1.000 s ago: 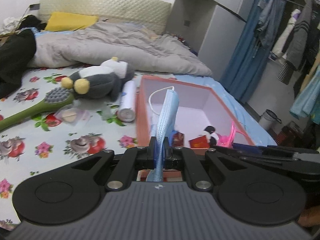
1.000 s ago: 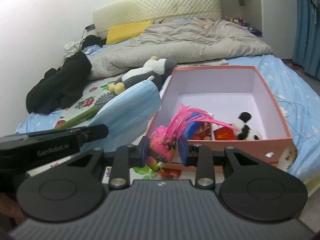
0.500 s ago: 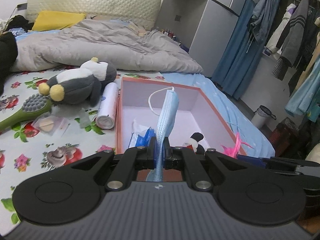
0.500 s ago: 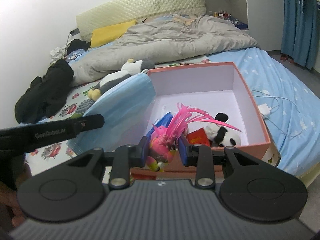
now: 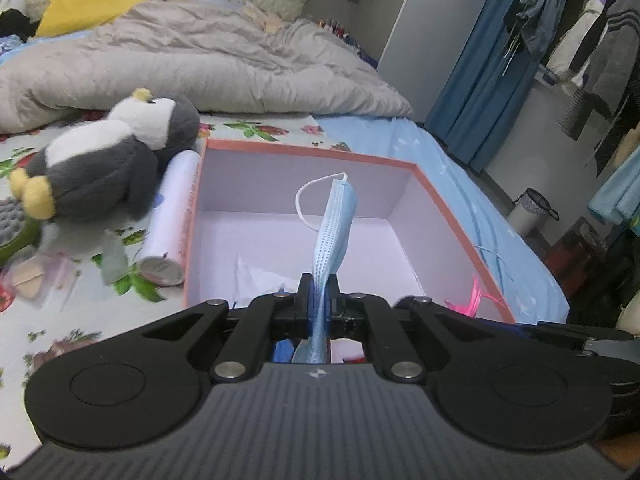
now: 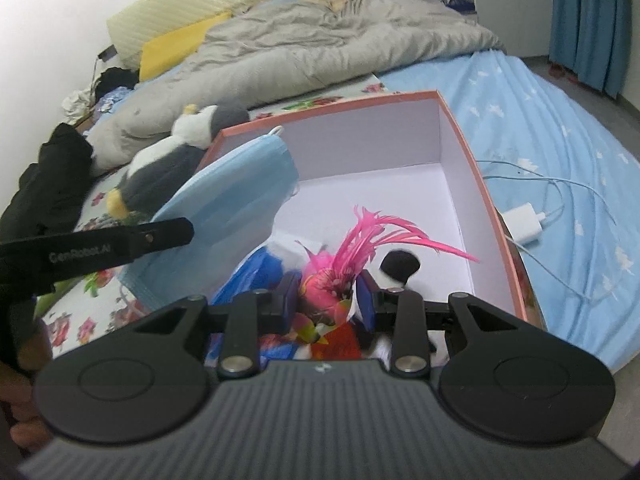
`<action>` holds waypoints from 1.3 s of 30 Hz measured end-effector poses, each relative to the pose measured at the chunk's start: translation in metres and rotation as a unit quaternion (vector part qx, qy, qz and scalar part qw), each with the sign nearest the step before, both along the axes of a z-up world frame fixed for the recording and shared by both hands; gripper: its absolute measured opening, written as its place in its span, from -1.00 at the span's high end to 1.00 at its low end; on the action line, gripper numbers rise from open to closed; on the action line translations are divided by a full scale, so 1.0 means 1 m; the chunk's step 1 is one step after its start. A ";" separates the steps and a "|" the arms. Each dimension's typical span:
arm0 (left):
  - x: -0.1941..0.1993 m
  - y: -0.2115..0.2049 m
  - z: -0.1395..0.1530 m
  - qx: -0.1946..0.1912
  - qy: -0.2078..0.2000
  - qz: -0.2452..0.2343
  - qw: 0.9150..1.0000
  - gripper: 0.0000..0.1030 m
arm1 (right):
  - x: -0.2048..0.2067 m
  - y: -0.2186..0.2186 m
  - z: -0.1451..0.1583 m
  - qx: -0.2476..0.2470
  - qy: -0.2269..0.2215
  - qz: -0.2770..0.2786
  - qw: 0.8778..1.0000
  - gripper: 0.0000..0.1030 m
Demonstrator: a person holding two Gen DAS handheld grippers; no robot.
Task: Organize soft objects
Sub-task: 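Lower into the box and open the left tool while the right tool releases the feather toy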
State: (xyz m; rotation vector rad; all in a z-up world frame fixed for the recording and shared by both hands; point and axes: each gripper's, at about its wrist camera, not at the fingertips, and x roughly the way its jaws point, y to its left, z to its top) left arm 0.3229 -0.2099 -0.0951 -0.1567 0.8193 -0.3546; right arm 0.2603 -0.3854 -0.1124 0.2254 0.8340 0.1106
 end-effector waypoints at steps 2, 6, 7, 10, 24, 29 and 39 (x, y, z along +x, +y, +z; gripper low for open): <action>0.021 -0.005 -0.011 0.002 0.012 0.001 1.000 0.88 | 0.018 -0.006 -0.009 0.005 0.006 0.003 1.000 0.31; 0.055 -0.012 -0.032 0.009 0.034 0.001 0.999 0.88 | 0.051 -0.014 -0.026 0.014 0.021 0.002 1.000 0.31; 0.061 -0.013 -0.036 0.012 0.037 0.001 0.999 0.88 | 0.058 -0.016 -0.030 0.014 0.024 0.000 1.000 0.31; 0.076 -0.014 -0.048 0.018 0.046 0.001 0.999 0.88 | 0.071 -0.019 -0.038 0.017 0.029 0.001 0.999 0.31; 0.062 -0.010 -0.033 0.035 0.038 0.015 0.999 -0.05 | 0.048 -0.023 -0.029 0.039 0.037 0.006 0.999 0.08; 0.028 -0.006 -0.005 0.032 0.017 0.016 0.999 -0.05 | 0.019 -0.020 -0.007 0.042 0.012 0.002 0.999 0.08; -0.053 0.012 0.046 0.023 -0.031 0.017 0.999 -0.05 | -0.046 -0.002 0.039 0.039 -0.040 0.007 0.998 0.08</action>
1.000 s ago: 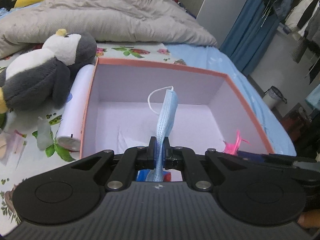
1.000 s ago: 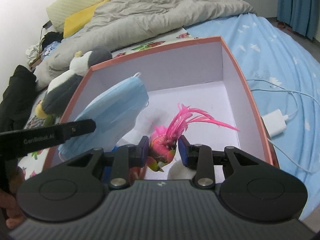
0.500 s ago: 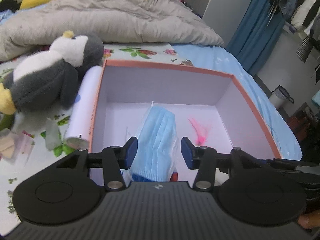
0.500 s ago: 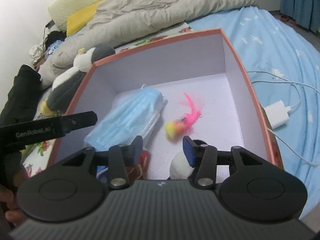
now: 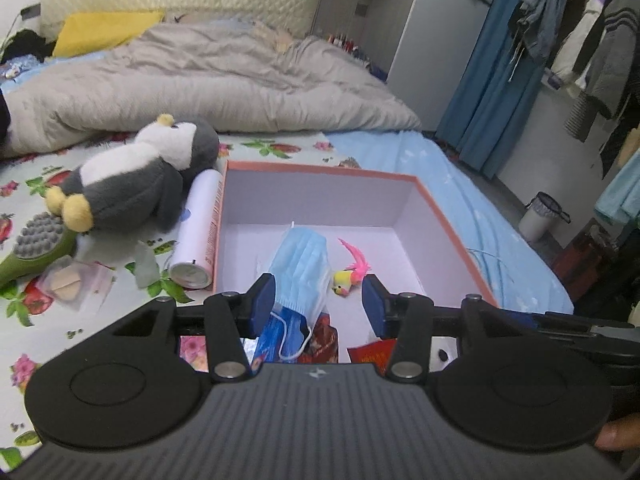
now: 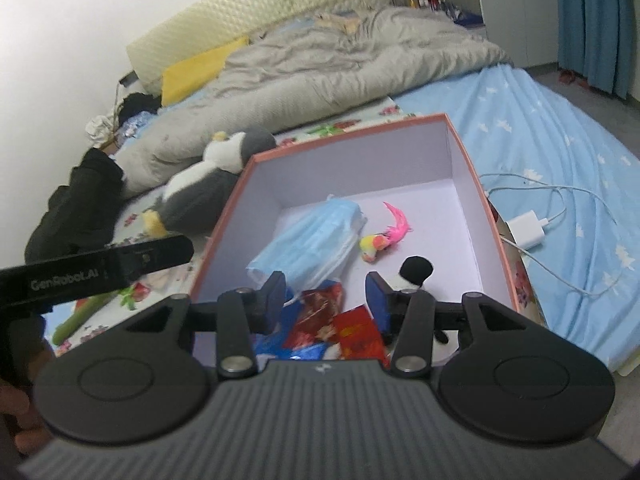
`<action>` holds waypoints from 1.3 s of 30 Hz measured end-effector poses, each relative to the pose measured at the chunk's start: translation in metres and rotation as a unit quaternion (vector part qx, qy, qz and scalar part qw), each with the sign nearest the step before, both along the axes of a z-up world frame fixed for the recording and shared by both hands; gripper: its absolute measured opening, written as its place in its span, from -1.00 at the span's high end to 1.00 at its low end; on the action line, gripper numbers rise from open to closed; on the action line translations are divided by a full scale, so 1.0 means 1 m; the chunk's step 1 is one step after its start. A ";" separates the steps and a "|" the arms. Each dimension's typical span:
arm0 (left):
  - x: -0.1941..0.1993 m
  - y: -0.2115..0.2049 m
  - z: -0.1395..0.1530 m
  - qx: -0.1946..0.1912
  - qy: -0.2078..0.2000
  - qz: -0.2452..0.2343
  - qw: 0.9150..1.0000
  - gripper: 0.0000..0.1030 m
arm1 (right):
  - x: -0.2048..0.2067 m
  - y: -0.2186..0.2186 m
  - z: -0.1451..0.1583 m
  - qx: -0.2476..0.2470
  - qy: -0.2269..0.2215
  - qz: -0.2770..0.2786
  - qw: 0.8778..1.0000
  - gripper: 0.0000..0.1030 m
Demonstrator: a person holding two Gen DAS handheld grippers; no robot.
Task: Organize soft objects
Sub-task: 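Lower into the box and open the left tool while the right tool releases the feather toy, then withdraw both tools from the pink box toward the clear plastic bag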
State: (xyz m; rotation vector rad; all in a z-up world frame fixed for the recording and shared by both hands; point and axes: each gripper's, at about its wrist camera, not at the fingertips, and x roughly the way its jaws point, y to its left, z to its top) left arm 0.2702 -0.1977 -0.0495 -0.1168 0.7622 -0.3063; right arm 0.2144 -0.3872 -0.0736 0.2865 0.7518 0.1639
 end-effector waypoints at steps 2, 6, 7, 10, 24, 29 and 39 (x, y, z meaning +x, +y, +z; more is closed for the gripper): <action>-0.016 0.005 0.008 0.001 -0.009 0.000 1.000 -0.05 | -0.012 0.005 0.006 0.000 -0.008 0.001 1.000 0.08; -0.048 0.016 0.021 0.004 -0.027 0.002 1.000 -0.05 | -0.038 0.015 0.015 0.009 -0.017 0.005 1.000 0.08; -0.056 0.019 0.023 0.003 -0.030 0.002 1.000 -0.05 | -0.044 0.017 0.017 0.013 -0.019 0.006 1.000 0.08; -0.078 0.030 0.027 -0.001 -0.040 0.006 0.999 -0.05 | -0.060 0.027 0.019 0.007 -0.021 0.008 1.000 0.07; -0.153 0.110 0.021 0.003 -0.049 0.050 0.998 -0.05 | -0.105 0.081 0.018 -0.010 -0.056 0.033 0.998 0.08; -0.188 0.134 0.016 -0.009 -0.049 0.078 0.996 -0.05 | -0.124 0.098 0.016 -0.008 -0.056 0.047 0.997 0.08; -0.240 0.166 -0.001 -0.001 -0.037 0.104 0.994 -0.05 | -0.170 0.139 0.001 -0.027 -0.054 0.083 0.995 0.07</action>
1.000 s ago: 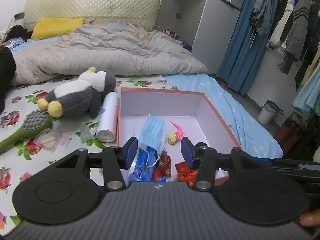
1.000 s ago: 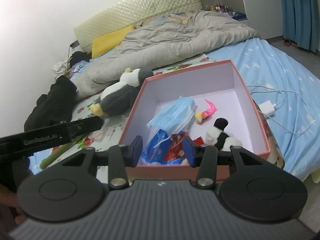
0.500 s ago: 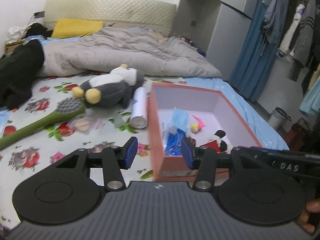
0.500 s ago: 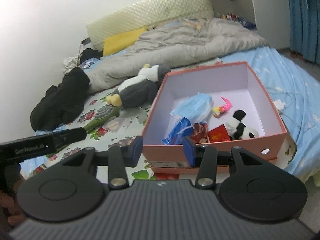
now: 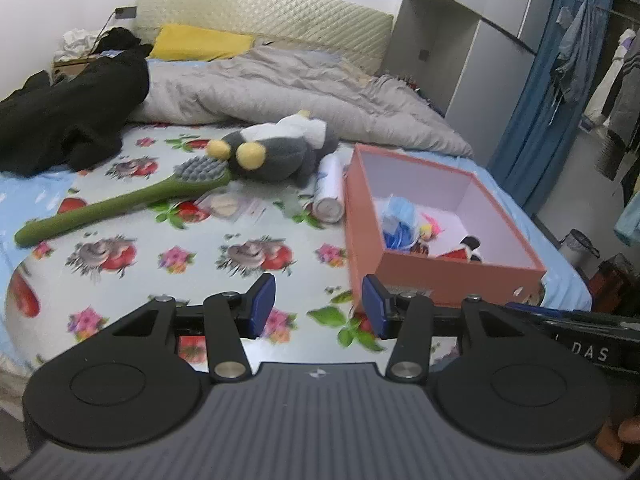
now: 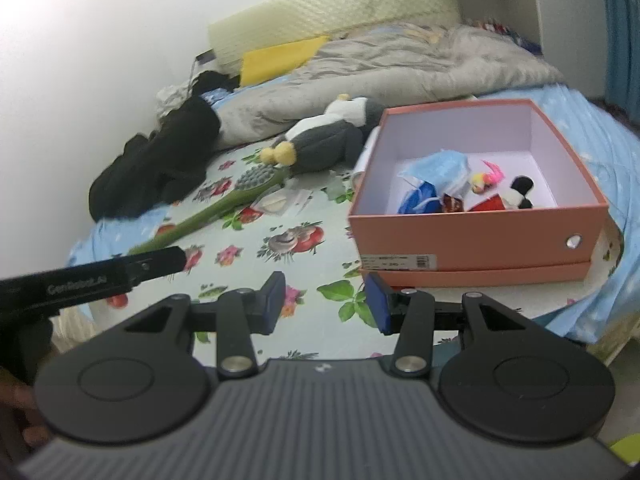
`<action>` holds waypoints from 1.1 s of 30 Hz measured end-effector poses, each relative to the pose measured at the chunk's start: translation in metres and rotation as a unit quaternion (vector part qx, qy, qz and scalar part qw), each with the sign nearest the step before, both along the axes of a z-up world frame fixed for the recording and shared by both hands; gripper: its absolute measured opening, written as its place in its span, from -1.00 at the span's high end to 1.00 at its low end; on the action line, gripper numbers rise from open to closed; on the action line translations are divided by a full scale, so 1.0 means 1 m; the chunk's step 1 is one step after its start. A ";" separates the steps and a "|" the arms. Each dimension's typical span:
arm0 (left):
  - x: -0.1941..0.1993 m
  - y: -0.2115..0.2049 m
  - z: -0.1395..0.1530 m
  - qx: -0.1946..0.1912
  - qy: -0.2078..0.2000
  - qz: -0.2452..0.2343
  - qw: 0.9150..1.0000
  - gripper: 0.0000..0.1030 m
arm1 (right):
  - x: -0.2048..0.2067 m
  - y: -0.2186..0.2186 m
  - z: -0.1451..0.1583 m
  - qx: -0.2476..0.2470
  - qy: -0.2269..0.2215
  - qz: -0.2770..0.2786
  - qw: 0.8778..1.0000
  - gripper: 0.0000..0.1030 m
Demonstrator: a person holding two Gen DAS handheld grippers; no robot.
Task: Organize soft objects
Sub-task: 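Withdraw both tools from the pink box toward the clear plastic bag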
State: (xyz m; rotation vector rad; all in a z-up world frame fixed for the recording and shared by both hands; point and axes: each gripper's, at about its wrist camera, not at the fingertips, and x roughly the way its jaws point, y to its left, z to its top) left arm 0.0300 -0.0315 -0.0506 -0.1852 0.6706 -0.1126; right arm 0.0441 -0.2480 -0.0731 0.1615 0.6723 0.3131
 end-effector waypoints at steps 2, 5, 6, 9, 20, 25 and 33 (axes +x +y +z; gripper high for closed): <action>-0.009 0.002 -0.002 -0.002 0.005 -0.003 1.000 -0.05 | -0.007 0.013 0.001 -0.019 -0.013 0.014 1.000 0.07; -0.022 0.009 -0.003 -0.004 -0.002 0.007 1.000 -0.06 | -0.006 0.023 -0.002 -0.011 -0.003 0.025 1.000 0.07; -0.025 0.012 -0.003 -0.008 -0.003 0.012 1.000 -0.07 | -0.004 0.025 -0.002 -0.011 0.002 0.026 1.000 0.07; -0.034 0.022 0.000 -0.007 -0.009 0.029 1.000 -0.13 | 0.001 0.030 -0.004 -0.010 0.005 0.023 1.000 0.07; 0.013 0.051 -0.033 0.012 0.056 0.040 0.998 -0.24 | 0.031 0.045 -0.014 -0.016 0.014 0.014 1.000 0.07; 0.051 0.057 -0.043 0.017 0.062 0.036 0.997 -0.31 | 0.058 0.051 -0.014 -0.013 0.017 0.009 1.000 0.07; 0.118 0.082 -0.066 0.012 0.092 0.043 0.995 -0.38 | 0.113 0.069 -0.022 -0.018 0.028 0.002 0.999 0.08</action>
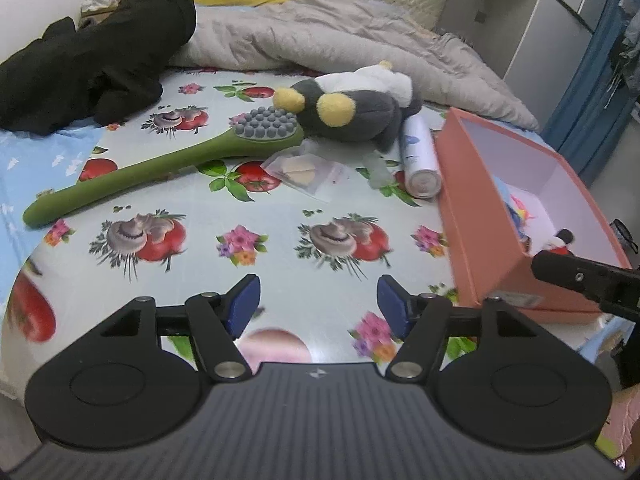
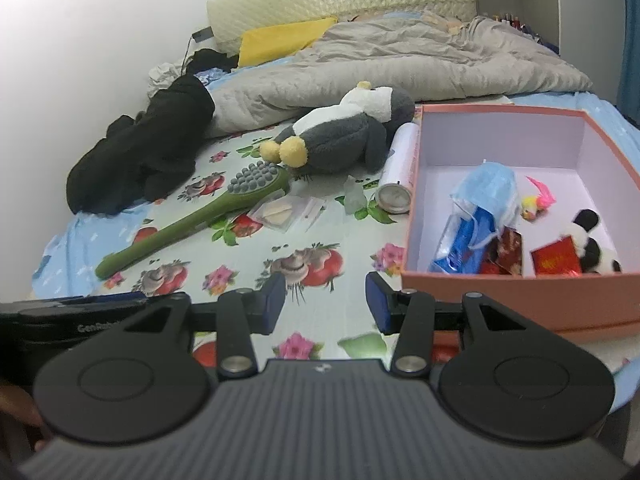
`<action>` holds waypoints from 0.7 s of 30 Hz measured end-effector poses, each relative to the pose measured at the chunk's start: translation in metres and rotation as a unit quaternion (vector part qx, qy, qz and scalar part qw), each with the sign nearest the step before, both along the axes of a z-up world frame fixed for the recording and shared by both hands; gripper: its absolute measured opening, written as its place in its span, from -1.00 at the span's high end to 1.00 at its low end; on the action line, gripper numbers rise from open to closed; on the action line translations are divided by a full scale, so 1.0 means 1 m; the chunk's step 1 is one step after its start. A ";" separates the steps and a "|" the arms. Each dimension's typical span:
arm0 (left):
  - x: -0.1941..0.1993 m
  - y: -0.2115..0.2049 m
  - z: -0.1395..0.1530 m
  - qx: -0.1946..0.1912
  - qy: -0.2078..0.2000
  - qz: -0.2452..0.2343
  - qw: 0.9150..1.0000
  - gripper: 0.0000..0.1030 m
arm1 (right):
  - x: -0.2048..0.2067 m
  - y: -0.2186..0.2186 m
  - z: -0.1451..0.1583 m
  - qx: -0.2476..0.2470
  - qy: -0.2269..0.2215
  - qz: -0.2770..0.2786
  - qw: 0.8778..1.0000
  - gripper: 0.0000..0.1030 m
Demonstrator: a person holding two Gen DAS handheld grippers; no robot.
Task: Organize soft objects
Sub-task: 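Withdraw both tools from the pink box toward the clear plastic bag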
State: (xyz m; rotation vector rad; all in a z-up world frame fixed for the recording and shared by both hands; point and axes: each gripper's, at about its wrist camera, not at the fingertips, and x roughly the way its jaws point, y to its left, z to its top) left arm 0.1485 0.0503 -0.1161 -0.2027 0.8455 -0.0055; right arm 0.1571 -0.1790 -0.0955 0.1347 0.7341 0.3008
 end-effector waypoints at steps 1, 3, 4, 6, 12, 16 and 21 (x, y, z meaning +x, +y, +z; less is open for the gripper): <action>0.010 0.003 -0.004 0.001 0.003 -0.001 1.000 -0.39 | 0.006 0.002 -0.001 0.000 0.001 0.000 1.000 0.08; 0.026 0.007 -0.011 0.005 0.010 -0.002 1.000 -0.39 | 0.019 0.008 -0.004 -0.005 0.002 0.000 1.000 0.08; 0.034 0.009 -0.015 0.007 0.012 -0.003 1.000 -0.39 | 0.026 0.012 -0.006 -0.007 0.003 0.001 1.000 0.08; 0.050 0.013 -0.022 0.008 0.014 -0.004 1.000 -0.40 | 0.039 0.017 -0.011 -0.007 0.009 0.004 1.000 0.08; 0.093 0.025 -0.042 0.018 0.023 -0.005 1.000 -0.45 | 0.080 0.034 -0.025 -0.013 0.014 0.013 1.000 0.09; 0.123 0.031 -0.060 0.025 0.030 -0.013 0.999 -0.45 | 0.111 0.044 -0.041 -0.019 0.025 0.015 0.999 0.10; 0.160 0.036 -0.082 0.030 0.034 -0.021 0.999 -0.46 | 0.148 0.054 -0.059 -0.029 0.031 0.010 0.999 0.11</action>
